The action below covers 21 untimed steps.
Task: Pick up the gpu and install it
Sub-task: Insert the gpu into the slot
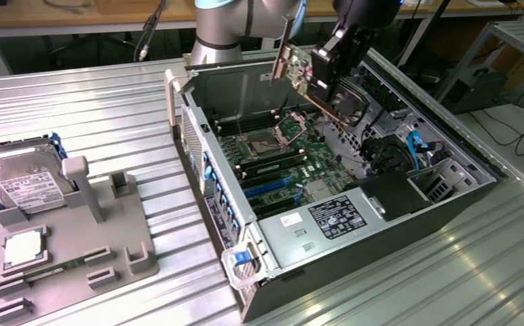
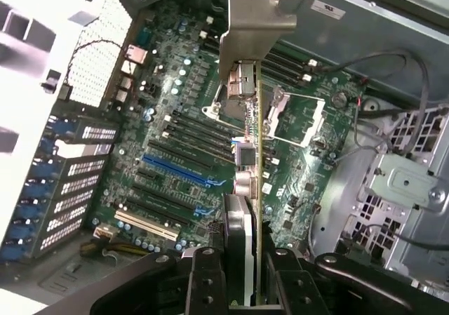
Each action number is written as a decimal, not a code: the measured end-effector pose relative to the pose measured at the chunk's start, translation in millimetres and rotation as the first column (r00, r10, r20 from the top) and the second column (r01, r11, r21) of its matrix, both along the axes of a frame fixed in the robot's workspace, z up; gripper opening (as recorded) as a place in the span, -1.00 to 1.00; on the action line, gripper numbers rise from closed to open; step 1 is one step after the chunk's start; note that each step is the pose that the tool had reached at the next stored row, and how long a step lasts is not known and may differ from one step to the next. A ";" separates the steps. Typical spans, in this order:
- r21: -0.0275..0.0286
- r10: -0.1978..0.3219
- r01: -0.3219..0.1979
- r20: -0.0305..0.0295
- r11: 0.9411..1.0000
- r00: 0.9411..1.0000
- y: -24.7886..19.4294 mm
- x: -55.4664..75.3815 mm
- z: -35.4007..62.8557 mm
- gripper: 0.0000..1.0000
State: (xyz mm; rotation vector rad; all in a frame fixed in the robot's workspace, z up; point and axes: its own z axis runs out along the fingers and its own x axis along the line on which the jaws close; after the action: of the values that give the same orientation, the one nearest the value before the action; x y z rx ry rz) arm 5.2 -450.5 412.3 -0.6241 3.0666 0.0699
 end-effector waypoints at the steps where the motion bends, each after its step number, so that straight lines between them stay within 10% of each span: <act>1: 0.000 0.018 -0.018 0.000 1.000 1.000 0.0 0.0 0.0 -0.44; 11: 0.000 0.205 -0.205 0.002 0.979 0.979 0.0 0.0 -0.3 -0.44; 21: -0.001 0.378 -0.378 0.006 0.926 0.926 0.0 0.0 -0.4 -0.44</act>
State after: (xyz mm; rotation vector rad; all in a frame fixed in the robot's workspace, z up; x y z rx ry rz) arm 5.3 -450.6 411.9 -1.2039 2.8922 0.0700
